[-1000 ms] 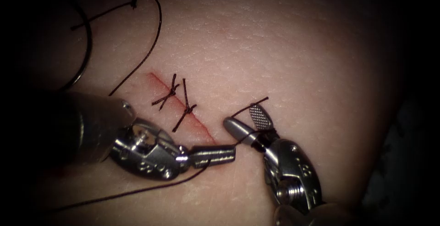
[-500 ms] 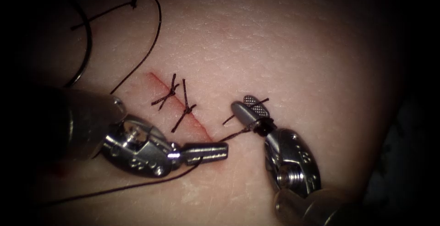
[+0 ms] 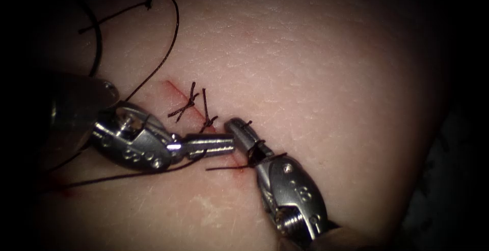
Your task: Wound Closure
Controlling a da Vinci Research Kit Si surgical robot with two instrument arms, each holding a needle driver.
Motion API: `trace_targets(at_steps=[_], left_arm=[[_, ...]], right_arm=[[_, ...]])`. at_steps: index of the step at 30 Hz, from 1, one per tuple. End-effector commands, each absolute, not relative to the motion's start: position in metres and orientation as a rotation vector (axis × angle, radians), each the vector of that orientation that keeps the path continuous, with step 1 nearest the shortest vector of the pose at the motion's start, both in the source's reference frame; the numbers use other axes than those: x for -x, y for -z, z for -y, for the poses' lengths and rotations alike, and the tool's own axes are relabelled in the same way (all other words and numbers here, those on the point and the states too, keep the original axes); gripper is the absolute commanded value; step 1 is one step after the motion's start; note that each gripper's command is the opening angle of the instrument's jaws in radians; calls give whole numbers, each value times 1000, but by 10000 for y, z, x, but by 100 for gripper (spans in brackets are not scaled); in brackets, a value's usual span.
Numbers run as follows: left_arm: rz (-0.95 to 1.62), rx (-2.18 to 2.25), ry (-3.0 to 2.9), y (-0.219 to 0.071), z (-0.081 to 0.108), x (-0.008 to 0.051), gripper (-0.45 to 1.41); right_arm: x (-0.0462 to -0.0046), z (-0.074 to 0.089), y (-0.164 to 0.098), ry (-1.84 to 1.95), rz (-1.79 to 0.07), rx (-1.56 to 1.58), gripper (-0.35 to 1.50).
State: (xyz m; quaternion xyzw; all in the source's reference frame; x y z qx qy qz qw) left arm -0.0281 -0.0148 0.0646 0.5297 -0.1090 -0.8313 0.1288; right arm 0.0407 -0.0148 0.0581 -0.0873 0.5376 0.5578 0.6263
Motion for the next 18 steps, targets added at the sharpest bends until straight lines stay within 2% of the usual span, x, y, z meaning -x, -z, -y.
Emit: trace_targets(at_steps=[1, 8, 18], left_arm=[[311, -1533, 2425, -654, 150, 283, -45], [286, -1463, 2523, -665, 106, 272, -45], [249, -1371, 2551, -693, 53, 308, -45]], right_arm=[[-417, 158, -583, -1253, -1221, 220, -35], [-431, 168, -559, -1127, -1171, 322, -35], [-452, 183, -551, -1042, -1080, 374, -35]])
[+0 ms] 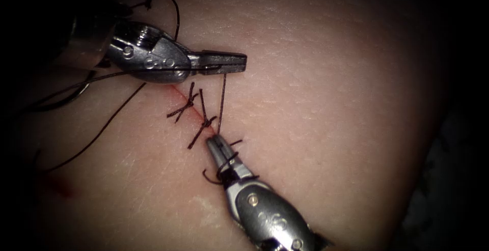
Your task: Wound Closure
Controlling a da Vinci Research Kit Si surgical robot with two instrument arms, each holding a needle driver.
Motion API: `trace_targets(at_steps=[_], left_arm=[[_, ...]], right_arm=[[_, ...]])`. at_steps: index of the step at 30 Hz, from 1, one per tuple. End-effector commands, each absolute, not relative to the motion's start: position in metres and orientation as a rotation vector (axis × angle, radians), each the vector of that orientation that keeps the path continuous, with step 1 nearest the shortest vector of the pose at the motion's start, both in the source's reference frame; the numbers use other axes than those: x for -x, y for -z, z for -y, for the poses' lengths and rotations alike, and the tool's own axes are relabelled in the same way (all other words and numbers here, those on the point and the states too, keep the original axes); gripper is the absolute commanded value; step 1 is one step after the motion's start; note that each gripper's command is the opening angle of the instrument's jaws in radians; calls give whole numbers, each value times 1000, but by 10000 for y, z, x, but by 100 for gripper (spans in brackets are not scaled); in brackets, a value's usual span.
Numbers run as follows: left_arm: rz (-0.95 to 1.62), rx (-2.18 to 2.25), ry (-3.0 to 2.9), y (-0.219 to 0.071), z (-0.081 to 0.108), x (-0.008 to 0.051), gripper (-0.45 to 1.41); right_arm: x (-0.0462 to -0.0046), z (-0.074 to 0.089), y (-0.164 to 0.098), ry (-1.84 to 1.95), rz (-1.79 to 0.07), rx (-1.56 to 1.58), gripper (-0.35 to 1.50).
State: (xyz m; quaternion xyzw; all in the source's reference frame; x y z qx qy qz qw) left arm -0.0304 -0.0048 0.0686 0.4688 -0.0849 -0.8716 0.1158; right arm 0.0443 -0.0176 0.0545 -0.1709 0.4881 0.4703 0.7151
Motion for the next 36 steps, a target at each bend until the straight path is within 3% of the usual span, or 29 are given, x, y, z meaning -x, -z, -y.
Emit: trace_targets(at_steps=[1, 36], left_arm=[[254, -1370, 2550, -695, 49, 311, -45], [483, -1460, 2539, -704, -109, 334, -45]], right_arm=[[-451, 184, -551, -1037, -1075, 378, -35], [-470, 247, -556, -959, -982, 422, -35]])
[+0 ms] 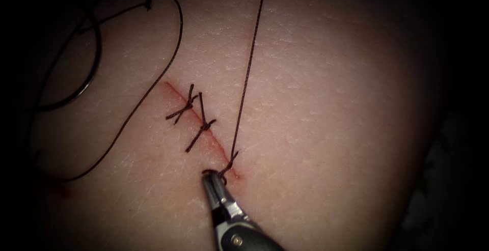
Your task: Wound Closure
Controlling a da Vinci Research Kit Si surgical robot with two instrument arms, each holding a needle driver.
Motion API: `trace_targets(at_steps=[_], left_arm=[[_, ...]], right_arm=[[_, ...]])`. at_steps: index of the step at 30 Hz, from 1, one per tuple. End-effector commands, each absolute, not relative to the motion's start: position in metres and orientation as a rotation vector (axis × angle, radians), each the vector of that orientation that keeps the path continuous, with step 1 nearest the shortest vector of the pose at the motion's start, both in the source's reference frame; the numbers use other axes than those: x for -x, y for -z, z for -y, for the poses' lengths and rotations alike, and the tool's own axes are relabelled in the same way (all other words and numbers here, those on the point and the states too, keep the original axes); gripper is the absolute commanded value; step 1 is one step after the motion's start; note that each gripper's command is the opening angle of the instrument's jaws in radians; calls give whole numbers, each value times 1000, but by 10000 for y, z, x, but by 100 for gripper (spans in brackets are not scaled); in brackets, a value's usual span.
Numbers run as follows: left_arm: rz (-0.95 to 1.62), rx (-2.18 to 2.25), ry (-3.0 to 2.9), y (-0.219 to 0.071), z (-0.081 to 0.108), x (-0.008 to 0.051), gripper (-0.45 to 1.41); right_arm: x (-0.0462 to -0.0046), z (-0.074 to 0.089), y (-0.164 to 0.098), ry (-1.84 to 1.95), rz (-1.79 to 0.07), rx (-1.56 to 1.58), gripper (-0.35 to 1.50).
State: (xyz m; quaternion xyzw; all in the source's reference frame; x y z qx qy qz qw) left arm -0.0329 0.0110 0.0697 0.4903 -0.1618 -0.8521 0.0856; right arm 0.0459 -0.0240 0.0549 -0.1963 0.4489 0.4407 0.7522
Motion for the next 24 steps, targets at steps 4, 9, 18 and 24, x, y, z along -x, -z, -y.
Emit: trace_targets(at_steps=[4, 9, 18, 24], left_arm=[[500, -1453, 2543, -707, -121, 336, -45], [565, -1469, 2552, -709, -136, 337, -45], [686, -1466, 2599, -709, -150, 338, -45], [774, -1458, 2646, -709, -166, 342, -45]], right_arm=[[-476, 249, -554, -946, -988, 415, -35], [-485, 253, -552, -920, -997, 413, -35], [-493, 257, -549, -891, -1003, 416, -35], [-494, 261, -551, -870, -999, 424, -35]])
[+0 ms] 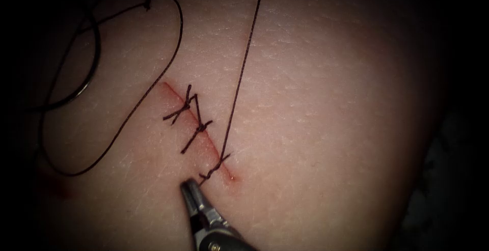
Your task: Wound Closure
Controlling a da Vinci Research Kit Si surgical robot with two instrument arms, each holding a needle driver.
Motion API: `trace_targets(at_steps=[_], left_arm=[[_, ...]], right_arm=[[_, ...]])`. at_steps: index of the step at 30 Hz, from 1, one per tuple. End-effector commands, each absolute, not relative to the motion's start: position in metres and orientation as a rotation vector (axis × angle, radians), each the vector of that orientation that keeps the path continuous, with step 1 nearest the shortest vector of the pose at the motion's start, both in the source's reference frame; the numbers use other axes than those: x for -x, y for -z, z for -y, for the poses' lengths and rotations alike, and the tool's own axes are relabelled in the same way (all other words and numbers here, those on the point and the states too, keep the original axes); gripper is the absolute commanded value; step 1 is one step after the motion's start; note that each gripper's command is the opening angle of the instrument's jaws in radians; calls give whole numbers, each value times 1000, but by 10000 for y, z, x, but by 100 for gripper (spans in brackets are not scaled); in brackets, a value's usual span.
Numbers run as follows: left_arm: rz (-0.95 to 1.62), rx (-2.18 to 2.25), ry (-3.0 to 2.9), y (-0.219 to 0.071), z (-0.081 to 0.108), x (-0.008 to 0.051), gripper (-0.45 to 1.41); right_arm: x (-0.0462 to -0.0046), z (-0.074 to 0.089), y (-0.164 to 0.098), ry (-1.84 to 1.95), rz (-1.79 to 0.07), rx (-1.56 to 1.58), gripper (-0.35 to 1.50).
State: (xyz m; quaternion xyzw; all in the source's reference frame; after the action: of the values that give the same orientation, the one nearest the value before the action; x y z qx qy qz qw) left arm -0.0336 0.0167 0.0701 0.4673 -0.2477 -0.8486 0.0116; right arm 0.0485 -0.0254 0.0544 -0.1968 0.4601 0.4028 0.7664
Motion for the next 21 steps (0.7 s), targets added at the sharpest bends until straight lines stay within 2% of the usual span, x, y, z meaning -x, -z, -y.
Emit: trace_targets(at_steps=[1, 21], left_arm=[[776, -1457, 2652, -709, -169, 343, -45], [794, -1459, 2701, -715, -194, 367, -45]], right_arm=[[-494, 261, -551, -870, -999, 424, -35], [-494, 280, -559, -834, -983, 399, -35]])
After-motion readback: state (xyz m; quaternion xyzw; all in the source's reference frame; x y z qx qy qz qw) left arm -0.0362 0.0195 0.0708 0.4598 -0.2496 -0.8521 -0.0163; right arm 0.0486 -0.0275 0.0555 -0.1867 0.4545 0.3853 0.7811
